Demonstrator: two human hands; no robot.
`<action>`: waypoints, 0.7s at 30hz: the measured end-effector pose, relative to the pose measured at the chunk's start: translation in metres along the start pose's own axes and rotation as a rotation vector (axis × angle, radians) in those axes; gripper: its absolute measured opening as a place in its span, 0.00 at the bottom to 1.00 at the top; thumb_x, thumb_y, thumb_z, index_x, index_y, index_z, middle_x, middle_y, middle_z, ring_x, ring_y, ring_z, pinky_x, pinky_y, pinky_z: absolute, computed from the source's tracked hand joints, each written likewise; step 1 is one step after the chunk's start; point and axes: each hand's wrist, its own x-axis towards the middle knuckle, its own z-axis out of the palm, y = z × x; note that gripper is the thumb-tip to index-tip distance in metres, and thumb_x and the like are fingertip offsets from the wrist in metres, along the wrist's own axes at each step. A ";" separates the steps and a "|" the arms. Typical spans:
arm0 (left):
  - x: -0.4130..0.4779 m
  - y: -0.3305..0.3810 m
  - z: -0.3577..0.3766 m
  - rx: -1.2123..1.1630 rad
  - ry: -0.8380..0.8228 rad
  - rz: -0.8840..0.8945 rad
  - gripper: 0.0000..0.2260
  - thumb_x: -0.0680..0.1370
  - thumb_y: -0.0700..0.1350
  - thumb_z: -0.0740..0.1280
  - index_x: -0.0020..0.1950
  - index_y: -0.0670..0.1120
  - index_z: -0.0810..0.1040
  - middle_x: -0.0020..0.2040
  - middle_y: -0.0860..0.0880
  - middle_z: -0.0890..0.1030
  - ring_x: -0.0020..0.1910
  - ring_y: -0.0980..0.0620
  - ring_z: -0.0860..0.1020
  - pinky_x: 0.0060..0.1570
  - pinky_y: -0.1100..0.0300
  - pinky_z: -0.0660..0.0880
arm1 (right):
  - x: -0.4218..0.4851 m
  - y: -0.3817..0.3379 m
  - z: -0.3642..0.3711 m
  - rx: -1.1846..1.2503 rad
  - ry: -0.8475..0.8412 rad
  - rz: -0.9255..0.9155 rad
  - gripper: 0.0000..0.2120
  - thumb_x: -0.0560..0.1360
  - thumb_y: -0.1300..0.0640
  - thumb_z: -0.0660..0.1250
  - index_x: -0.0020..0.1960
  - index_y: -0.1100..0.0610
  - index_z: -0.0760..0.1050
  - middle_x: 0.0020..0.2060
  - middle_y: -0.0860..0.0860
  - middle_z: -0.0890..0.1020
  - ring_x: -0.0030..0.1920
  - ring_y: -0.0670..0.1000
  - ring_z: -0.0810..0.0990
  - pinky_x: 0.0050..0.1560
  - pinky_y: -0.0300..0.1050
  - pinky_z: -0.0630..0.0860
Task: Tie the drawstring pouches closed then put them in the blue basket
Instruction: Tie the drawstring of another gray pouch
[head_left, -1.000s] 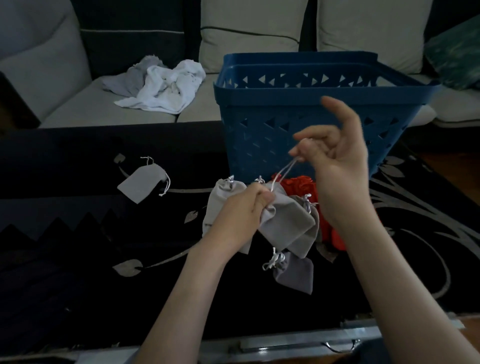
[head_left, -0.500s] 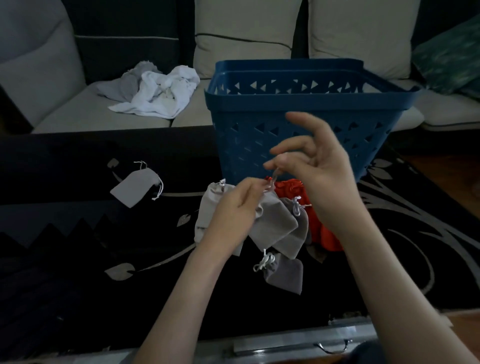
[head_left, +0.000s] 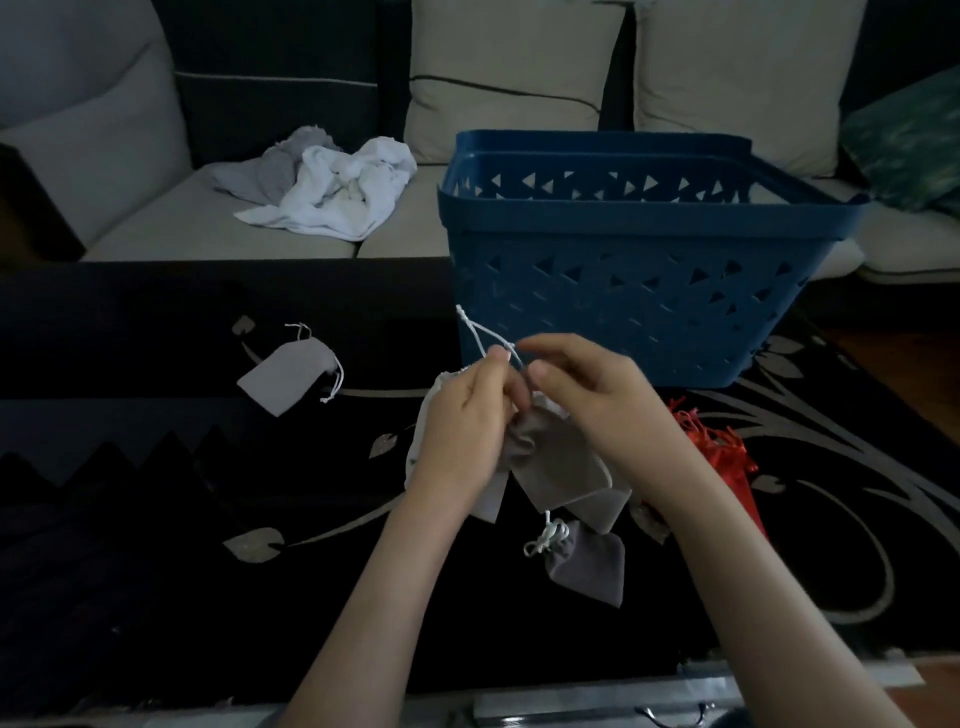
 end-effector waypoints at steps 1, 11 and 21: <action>0.000 0.001 -0.001 -0.012 -0.013 -0.017 0.22 0.84 0.46 0.53 0.31 0.40 0.70 0.18 0.55 0.67 0.22 0.61 0.67 0.27 0.71 0.64 | 0.001 0.001 0.002 -0.015 -0.014 -0.004 0.10 0.77 0.59 0.65 0.57 0.52 0.78 0.45 0.49 0.83 0.49 0.45 0.81 0.57 0.46 0.76; 0.001 0.000 -0.003 -0.021 -0.120 -0.021 0.23 0.83 0.53 0.52 0.33 0.43 0.70 0.24 0.53 0.66 0.25 0.58 0.65 0.28 0.69 0.64 | 0.004 0.001 0.005 0.052 0.049 -0.080 0.11 0.79 0.63 0.61 0.54 0.53 0.80 0.40 0.47 0.82 0.39 0.42 0.78 0.47 0.40 0.75; -0.001 -0.001 -0.004 0.105 -0.143 0.036 0.21 0.82 0.49 0.58 0.30 0.45 0.67 0.20 0.56 0.68 0.22 0.62 0.67 0.26 0.72 0.62 | -0.002 0.000 0.009 -0.165 0.055 -0.172 0.09 0.76 0.66 0.62 0.48 0.55 0.77 0.32 0.45 0.79 0.34 0.41 0.76 0.36 0.29 0.69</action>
